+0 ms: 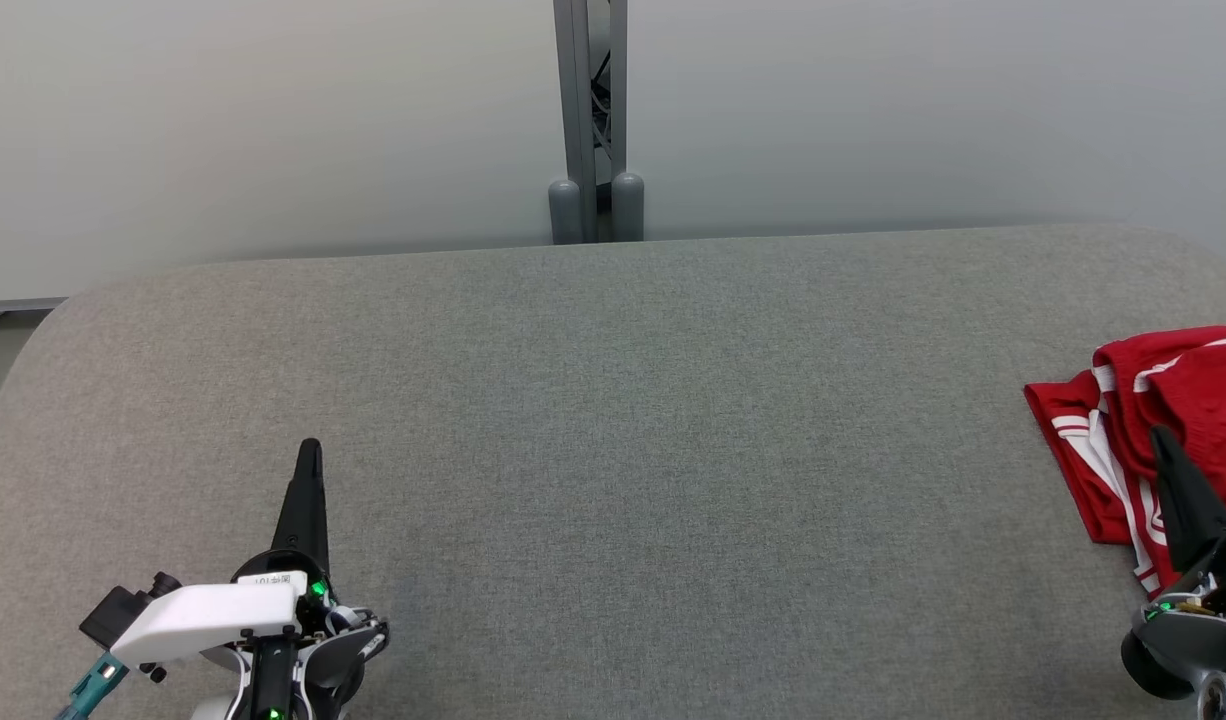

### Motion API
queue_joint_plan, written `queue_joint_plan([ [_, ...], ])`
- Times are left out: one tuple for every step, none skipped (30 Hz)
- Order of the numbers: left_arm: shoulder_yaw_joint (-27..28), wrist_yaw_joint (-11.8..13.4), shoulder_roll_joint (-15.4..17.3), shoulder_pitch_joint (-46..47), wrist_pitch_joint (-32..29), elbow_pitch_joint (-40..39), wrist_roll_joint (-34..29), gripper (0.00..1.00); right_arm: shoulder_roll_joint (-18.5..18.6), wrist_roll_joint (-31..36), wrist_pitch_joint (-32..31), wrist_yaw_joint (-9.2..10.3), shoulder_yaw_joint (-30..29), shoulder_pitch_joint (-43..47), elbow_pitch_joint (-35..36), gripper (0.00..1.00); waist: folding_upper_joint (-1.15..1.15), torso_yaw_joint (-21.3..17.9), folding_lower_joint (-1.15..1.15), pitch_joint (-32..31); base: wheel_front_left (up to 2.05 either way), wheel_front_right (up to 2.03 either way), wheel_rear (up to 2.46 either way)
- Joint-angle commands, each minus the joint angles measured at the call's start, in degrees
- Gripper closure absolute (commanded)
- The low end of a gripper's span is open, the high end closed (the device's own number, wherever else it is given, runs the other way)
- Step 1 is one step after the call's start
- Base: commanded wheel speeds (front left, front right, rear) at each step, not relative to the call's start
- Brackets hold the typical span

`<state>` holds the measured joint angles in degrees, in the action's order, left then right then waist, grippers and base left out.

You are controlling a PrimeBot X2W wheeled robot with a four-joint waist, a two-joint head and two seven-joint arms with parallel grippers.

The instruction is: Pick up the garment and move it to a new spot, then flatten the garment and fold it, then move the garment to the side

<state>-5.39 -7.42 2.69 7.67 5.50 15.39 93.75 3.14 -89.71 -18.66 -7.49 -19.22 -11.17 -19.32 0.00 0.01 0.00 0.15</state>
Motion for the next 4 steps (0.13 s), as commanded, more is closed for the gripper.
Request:
queue_joint_plan([
  [0.1,-0.2,0.4,1.1,-0.2,0.0,0.2,1.00,0.2,0.1,-0.2,0.00,-0.1,-0.4,0.0,1.00,0.00,0.0,0.00,0.0,0.00,0.00,0.00],
  [0.1,-0.2,0.4,1.1,-0.2,0.0,0.2,1.00,0.2,0.1,-0.2,0.00,-0.1,-0.4,0.0,1.00,0.00,0.0,0.00,0.0,0.00,0.00,0.00],
  [0.1,-0.2,0.4,1.1,-0.2,0.0,0.2,1.00,0.2,0.1,-0.2,0.00,-0.1,-0.4,0.0,1.00,0.00,0.0,0.00,0.0,0.00,0.00,0.00],
  [0.1,-0.2,0.4,1.1,-0.2,0.0,0.2,1.00,0.2,0.1,-0.2,0.00,-0.1,-0.4,0.0,1.00,0.00,0.0,0.00,0.0,0.00,0.00,0.00],
])
